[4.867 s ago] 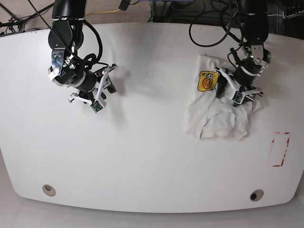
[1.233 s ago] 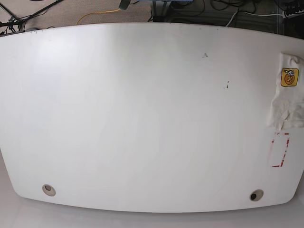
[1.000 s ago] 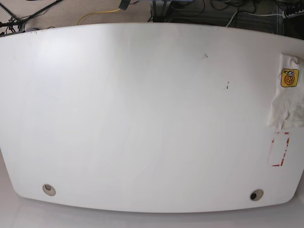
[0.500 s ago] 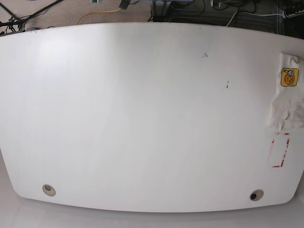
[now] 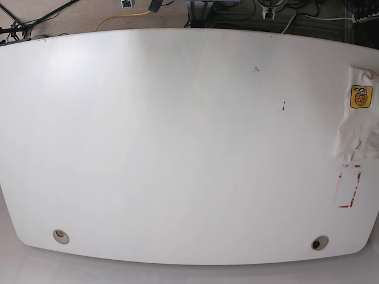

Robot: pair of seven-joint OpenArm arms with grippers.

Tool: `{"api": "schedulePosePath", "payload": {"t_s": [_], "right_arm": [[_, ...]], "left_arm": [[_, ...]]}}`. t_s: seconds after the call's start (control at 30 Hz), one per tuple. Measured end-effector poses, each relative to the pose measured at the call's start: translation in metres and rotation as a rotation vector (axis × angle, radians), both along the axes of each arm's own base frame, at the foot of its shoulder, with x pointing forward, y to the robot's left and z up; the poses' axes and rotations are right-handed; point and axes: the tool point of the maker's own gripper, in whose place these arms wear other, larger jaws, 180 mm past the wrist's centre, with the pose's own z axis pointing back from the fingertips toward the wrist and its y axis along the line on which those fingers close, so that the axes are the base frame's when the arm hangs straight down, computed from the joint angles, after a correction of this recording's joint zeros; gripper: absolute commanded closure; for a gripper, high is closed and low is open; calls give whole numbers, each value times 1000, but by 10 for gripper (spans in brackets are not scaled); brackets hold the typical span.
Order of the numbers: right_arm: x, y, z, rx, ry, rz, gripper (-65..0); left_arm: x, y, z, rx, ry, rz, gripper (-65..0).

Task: Fold the T-shirt properly

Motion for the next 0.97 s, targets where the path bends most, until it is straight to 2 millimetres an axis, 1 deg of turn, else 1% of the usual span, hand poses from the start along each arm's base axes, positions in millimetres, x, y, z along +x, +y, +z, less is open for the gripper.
{"api": "schedulePosePath", "payload": {"t_s": [0.17,0.4,0.5,0.63,0.73,0.9,0.97], "right_arm": [[-1,3,-2,-10,11,21,-231],[-2,-1,-3,-32,34,25,-231],[-4,-1,-5,-31,67,28,-231],[7,-1,-6,-30,51,28,-231],[11,-1,-6,-30,40,28,-231],[9,0,-6,-26,44,28,-231],[13,1,-6,-25,43,28,-230]], "left_arm": [[12,2,0,9,-19,-8,-374],[10,0,0,6,-10,-6,-374],[15,-2,-1,2,-15,-6,-374],[26,-4,-1,0,-35,-5,-374],[34,-3,-1,2,-55,-5,-374],[30,-3,-1,1,-45,-6,-374],[29,-4,-1,0,-38,-5,-374]]}}
